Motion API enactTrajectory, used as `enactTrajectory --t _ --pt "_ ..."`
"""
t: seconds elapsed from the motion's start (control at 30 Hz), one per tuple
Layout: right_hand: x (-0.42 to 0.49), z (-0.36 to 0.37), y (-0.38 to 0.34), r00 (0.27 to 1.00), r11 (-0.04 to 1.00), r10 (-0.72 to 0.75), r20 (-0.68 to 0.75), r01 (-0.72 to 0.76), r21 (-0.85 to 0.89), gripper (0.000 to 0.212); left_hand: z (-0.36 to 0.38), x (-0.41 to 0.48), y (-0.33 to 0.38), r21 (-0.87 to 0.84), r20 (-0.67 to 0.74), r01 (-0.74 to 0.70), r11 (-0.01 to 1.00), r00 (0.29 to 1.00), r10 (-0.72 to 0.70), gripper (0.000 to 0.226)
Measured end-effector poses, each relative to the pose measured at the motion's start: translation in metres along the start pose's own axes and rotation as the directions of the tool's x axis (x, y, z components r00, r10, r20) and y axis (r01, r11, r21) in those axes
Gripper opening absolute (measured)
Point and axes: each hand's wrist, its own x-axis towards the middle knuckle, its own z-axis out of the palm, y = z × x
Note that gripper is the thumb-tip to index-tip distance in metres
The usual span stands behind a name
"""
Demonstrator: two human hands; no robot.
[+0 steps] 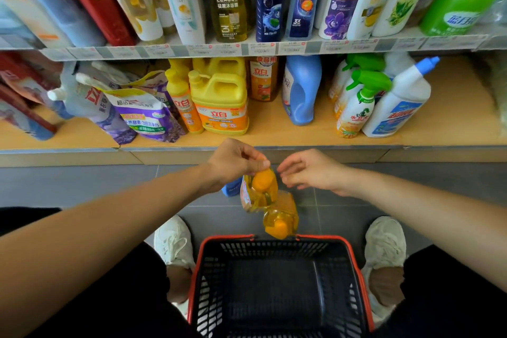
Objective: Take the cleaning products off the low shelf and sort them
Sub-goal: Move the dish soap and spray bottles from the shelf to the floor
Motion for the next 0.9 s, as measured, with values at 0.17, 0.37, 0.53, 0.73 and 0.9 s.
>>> enactTrajectory --t 0.17,0.37,0.53,0.73,0.9 --pt "0.028 -0.005 0.007 0.982 0.769 -0.184 0.050 0.175 -0.614 0.032 -0.007 0.006 -0.039 -0.072 -0.056 0.196 0.978 0.978 -0.200 0.003" --pt "0.093 -0.035 0.006 0.968 0.691 -0.242 -0.072 0.120 -0.713 0.056 -0.011 0.019 -0.078 -0.134 -0.089 0.307 0.942 0.943 -0.320 0.005" --pt "0.184 -0.042 0.003 0.934 0.882 -0.201 -0.295 0.041 -0.470 0.079 -0.025 0.030 -0.099 -0.074 -0.079 0.345 0.936 0.933 -0.350 0.012" --pt "0.272 -0.043 0.006 0.814 0.991 -0.131 -0.567 0.116 -0.062 0.109 -0.046 0.039 -0.112 0.099 -0.114 0.310 0.946 0.948 -0.299 0.044" --pt "0.309 -0.046 0.006 0.762 0.963 -0.131 -0.634 0.249 0.100 0.120 -0.057 0.043 -0.097 0.576 -0.109 0.101 0.811 0.993 -0.046 0.047"
